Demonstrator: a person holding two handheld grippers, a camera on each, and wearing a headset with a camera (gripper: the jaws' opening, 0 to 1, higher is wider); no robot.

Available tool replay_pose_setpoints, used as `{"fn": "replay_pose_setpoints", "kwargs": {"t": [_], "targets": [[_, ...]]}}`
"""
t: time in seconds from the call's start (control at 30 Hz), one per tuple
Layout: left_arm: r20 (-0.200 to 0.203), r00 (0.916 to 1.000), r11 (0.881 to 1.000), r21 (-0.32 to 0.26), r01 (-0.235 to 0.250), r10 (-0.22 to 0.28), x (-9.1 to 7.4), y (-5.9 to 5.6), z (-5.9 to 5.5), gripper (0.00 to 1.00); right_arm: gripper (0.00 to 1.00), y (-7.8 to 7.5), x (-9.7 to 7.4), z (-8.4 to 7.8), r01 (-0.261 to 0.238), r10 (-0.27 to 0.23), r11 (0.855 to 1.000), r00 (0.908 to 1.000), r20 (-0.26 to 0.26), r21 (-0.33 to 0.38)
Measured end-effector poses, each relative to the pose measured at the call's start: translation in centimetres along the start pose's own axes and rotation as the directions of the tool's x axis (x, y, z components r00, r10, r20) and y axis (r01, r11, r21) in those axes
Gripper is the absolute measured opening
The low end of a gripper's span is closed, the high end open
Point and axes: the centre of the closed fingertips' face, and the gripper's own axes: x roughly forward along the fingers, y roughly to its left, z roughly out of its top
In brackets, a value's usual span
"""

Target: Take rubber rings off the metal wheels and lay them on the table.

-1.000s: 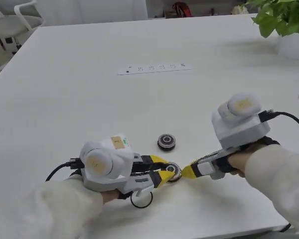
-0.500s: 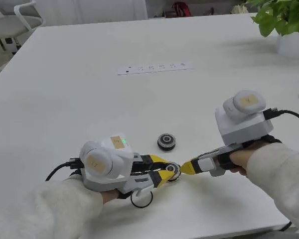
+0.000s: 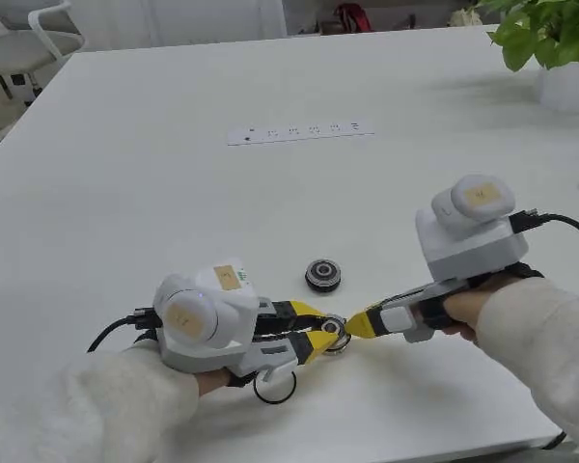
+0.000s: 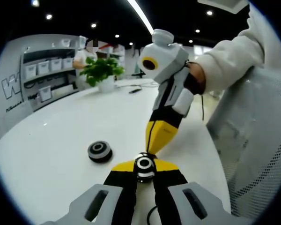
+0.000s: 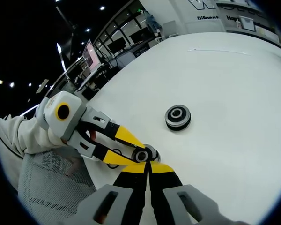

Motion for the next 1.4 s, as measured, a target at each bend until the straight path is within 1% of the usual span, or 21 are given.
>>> {"fn": "replay_pose_setpoints", "kwargs": {"t": [0.2, 0.7, 1.17, 1.4], "targets": [[0.001, 1.0, 1.0, -0.001, -0.001, 0.001, 0.0, 0.0, 0.0, 0.14, 0.0, 0.1, 0.0, 0.1, -0.01, 0.01, 1.0, 0.9999, 0.005, 0.003], [0.003, 1.0, 1.0, -0.002, 0.001, -0.001, -0.1, -0.1, 0.0, 0.14, 0.0, 1.0, 0.2, 0.3, -0.026, 0.027, 1.0, 0.9996, 0.014, -0.01], [0.005, 1.0, 1.0, -0.002, 0.001, -0.001, -0.1, -0.1, 0.0, 0.14, 0.0, 1.3, 0.2, 0.4, -0.034, 0.035, 0.999, 0.9993, 0.016, -0.02], [0.006, 1.0, 1.0, -0.004, 0.001, -0.001, -0.1, -0.1, 0.0, 0.14, 0.0, 1.6, 0.3, 0.5, -0.046, 0.046, 0.999, 0.9988, 0.018, -0.025]]}}
